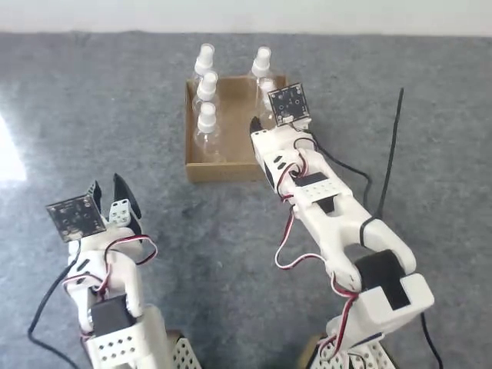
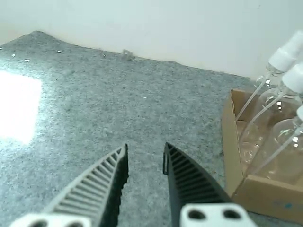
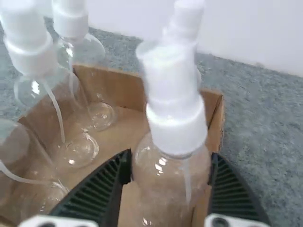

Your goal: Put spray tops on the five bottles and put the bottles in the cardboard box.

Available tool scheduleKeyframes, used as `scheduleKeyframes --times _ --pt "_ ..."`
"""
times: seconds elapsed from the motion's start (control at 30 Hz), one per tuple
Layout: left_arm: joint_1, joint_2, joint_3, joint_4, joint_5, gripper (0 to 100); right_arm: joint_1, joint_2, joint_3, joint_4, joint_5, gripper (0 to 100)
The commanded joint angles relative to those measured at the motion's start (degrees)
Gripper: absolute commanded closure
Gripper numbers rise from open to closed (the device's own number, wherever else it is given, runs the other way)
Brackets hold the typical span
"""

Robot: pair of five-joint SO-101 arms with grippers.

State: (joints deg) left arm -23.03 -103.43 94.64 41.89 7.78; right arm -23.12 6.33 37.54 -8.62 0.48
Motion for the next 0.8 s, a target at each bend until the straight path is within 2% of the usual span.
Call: scheduleKeyframes --times 0.0,0.23,0.43,0.77 --pt "-0.44 -0.88 -0.22 -1.67 -0.62 88 -0.22 -0.92 -0.18 -0.22 -0.09 78.3" --pt "-0.44 -0.88 -0.22 -1.67 -0.62 88 -0.22 -1.1 -0.18 -0.22 -0.09 78.0" --pt "-0.44 -0.88 -0.22 -1.67 -0.62 88 -0.31 -1.19 -0.26 1.98 -0.09 72.5" --pt "-0.44 -0.88 -0.22 -1.67 -0.62 88 -1.8 -6.02 2.37 2.68 0.0 72.4"
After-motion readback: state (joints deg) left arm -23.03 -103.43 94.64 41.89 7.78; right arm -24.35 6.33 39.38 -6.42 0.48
